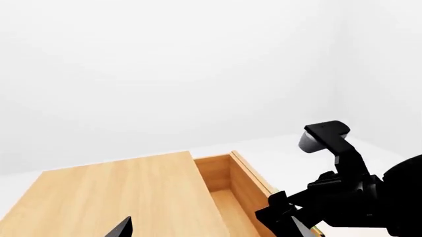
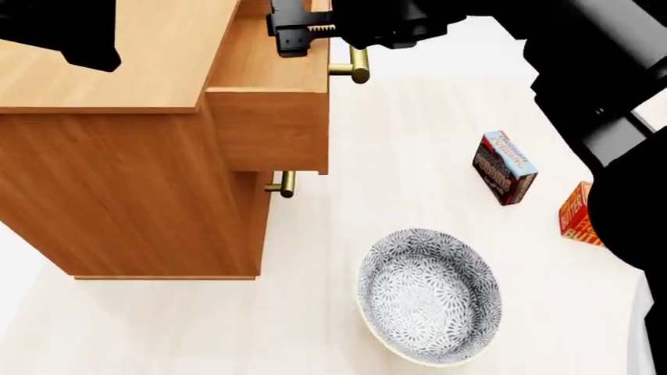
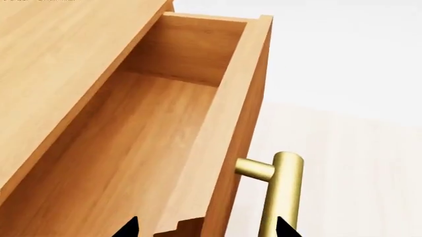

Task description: Put the chocolate pudding in the top drawer of the cabinet and close it.

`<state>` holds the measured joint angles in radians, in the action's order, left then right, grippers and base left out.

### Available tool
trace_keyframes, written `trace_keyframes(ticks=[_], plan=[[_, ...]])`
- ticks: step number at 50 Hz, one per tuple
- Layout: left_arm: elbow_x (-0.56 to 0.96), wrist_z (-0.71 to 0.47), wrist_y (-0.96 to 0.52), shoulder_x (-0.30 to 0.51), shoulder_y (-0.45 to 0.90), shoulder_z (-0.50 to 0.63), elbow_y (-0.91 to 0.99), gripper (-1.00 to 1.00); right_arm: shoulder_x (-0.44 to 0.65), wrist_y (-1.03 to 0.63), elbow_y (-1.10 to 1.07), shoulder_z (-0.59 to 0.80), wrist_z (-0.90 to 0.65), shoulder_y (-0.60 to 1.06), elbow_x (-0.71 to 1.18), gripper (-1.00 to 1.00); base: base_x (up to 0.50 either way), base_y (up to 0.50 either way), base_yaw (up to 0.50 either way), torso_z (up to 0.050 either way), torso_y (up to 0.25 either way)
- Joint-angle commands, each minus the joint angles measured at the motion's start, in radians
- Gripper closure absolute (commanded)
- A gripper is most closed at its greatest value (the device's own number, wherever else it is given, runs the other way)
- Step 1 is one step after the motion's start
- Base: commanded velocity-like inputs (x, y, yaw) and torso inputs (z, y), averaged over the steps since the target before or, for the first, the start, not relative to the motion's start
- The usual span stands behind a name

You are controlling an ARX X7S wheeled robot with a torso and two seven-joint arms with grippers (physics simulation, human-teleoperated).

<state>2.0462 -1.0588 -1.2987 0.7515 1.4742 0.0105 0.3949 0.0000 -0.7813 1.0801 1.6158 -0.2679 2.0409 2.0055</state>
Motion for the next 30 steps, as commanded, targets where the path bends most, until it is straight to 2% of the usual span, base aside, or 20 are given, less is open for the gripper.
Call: trace_keyframes(ticks=[1, 30], plan=[[-0.010, 0.010, 0.011, 0.002, -0.008, -0.002, 0.005, -1.00, 0.000, -0.007, 0.018, 0.008, -0.004, -0.017, -0.034, -1.00, 0.00, 0.00, 0.00, 0.000, 0.000], [-0.075, 0.077, 0.020, -0.032, 0.002, 0.010, -0.001, -1.00, 0.000, -0.024, 0.211, 0.071, 0.000, -0.026, -0.080, -1.00, 0.00, 0.00, 0.00, 0.000, 0.000]])
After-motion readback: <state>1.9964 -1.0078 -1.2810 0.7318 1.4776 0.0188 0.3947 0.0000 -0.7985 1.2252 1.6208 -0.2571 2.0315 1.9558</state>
